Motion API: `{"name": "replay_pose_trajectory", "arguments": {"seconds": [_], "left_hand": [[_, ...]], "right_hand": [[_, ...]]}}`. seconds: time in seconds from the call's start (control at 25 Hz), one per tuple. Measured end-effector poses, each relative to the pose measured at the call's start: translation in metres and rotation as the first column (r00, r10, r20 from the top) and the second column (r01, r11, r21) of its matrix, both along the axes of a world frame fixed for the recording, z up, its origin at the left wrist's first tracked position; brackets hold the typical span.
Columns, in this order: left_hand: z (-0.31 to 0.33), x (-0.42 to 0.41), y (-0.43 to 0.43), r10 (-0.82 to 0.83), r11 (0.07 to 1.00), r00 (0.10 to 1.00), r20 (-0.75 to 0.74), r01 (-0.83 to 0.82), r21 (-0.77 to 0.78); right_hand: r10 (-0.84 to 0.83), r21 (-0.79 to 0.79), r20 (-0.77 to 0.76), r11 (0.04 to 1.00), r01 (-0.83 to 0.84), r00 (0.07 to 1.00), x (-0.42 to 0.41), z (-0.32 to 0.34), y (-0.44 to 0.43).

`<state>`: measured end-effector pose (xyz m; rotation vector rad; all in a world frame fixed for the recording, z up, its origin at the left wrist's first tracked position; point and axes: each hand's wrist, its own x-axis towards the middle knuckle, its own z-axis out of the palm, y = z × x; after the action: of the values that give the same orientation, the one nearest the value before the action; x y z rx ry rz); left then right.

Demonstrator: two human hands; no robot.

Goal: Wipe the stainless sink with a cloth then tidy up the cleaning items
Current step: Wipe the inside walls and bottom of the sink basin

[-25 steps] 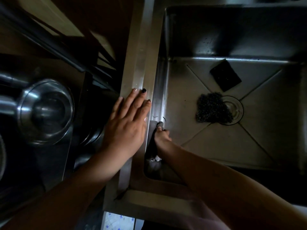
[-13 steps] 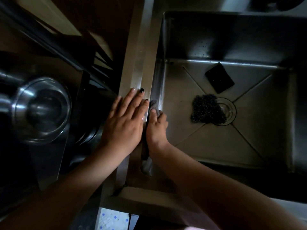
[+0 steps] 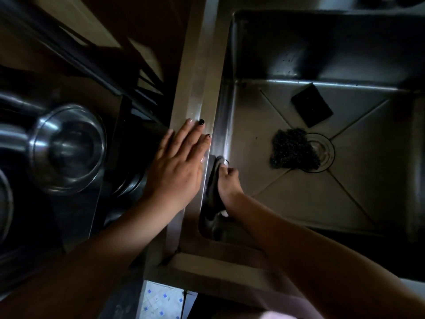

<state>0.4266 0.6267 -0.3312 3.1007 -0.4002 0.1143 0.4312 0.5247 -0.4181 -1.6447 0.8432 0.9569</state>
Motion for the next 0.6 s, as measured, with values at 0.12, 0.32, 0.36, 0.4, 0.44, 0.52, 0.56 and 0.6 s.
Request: {"name": "replay_pose_trajectory", "arguments": {"seconds": [0.12, 0.32, 0.36, 0.4, 0.44, 0.52, 0.56, 0.6], "left_hand": [[0.000, 0.001, 0.001, -0.001, 1.000, 1.000, -0.012, 0.001, 0.004], [0.001, 0.001, 0.000, 0.002, 1.000, 1.000, -0.014, -0.002, -0.008], [0.001, 0.001, -0.001, 0.003, 1.000, 1.000, -0.008, -0.003, -0.005], [0.001, 0.000, -0.001, 0.000, 1.000, 1.000, -0.001, 0.000, -0.002], [0.001, 0.001, -0.001, -0.003, 1.000, 1.000, 0.001, 0.003, -0.001], [0.002, 0.002, -0.001, -0.004, 1.000, 1.000, -0.005, 0.004, -0.010], [0.002, 0.002, -0.001, -0.002, 1.000, 1.000, -0.011, 0.002, -0.015], [0.003, 0.001, -0.001, -0.001, 1.000, 1.000, -0.017, 0.001, -0.018]], "right_hand": [[-0.107, 0.035, -0.100, 0.993, 0.111, 0.989, -0.009, 0.017, -0.018], [-0.105, 0.095, -0.032, 0.990, 0.108, 0.994, -0.024, 0.058, -0.002], [-0.095, 0.072, -0.003, 0.993, 0.095, 0.996, -0.028, 0.063, 0.006], [-0.108, 0.046, 0.019, 0.993, 0.107, 0.994, -0.031, 0.067, 0.011], [-0.134, 0.024, 0.028, 0.991, 0.133, 0.991, -0.032, 0.069, 0.015], [-0.176, -0.005, 0.024, 0.984, 0.176, 0.984, -0.031, 0.066, 0.019], [-0.182, -0.016, 0.015, 0.983, 0.182, 0.983, -0.030, 0.062, 0.020], [-0.179, -0.031, 0.003, 0.983, 0.179, 0.984, -0.030, 0.059, 0.021]]}}
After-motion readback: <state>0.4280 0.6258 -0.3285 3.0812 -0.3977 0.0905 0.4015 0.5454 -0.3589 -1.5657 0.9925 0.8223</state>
